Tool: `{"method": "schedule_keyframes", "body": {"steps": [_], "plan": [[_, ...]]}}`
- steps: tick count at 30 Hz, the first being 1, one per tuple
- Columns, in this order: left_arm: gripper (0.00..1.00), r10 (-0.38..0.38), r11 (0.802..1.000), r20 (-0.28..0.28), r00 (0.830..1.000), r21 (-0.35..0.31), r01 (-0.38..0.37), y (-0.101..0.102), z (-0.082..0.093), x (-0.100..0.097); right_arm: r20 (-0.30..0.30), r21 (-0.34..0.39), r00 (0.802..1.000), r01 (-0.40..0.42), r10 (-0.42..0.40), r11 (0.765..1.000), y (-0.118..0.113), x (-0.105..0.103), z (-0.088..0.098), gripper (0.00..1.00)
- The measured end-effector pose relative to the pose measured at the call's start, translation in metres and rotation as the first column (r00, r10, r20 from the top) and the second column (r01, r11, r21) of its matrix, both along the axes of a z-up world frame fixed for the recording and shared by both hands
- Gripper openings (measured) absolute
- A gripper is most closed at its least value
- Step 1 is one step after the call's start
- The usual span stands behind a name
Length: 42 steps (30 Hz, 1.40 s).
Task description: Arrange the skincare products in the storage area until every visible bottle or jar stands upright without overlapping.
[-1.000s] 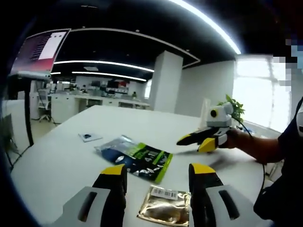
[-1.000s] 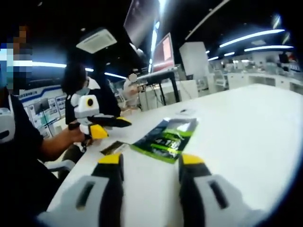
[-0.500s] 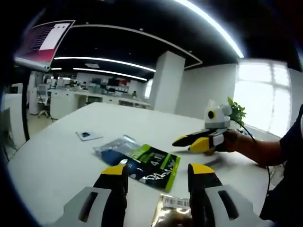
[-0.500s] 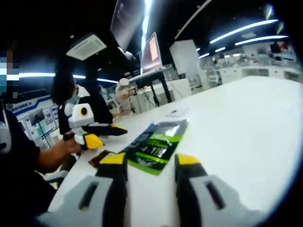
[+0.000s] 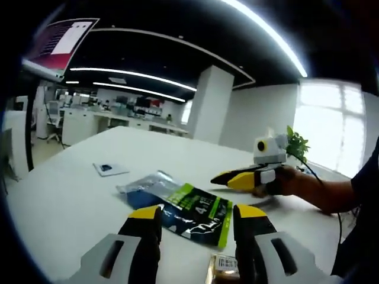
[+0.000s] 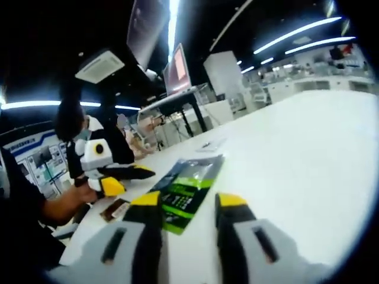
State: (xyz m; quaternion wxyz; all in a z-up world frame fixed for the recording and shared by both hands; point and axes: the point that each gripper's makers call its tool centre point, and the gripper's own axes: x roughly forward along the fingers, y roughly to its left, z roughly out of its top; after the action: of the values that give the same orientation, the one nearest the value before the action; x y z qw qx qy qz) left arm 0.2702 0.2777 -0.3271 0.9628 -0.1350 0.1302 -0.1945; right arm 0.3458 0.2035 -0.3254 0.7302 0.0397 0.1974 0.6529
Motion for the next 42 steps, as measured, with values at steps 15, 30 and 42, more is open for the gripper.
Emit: {"method": "schedule_keyframes", "body": {"steps": [15, 30, 42], "plan": [[0.45, 0.010, 1.000, -0.004, 1.000, -0.019, -0.010, 0.008, -0.002, 0.005, -0.022, 0.001, 1.000, 0.012, -0.012, 1.000, 0.011, -0.002, -0.003, 0.30], [0.39, 0.017, 1.000, -0.029, 0.999, -0.007, -0.017, 0.022, -0.005, 0.014, -0.010, -0.014, 1.000, 0.001, -0.001, 1.000, 0.020, 0.006, -0.006, 0.26], [0.36, 0.019, 0.999, -0.051, 0.998, 0.029, -0.018, 0.007, -0.010, 0.014, -0.010, -0.027, 1.000, -0.018, 0.018, 0.999, 0.026, 0.010, -0.008, 0.24]]}}
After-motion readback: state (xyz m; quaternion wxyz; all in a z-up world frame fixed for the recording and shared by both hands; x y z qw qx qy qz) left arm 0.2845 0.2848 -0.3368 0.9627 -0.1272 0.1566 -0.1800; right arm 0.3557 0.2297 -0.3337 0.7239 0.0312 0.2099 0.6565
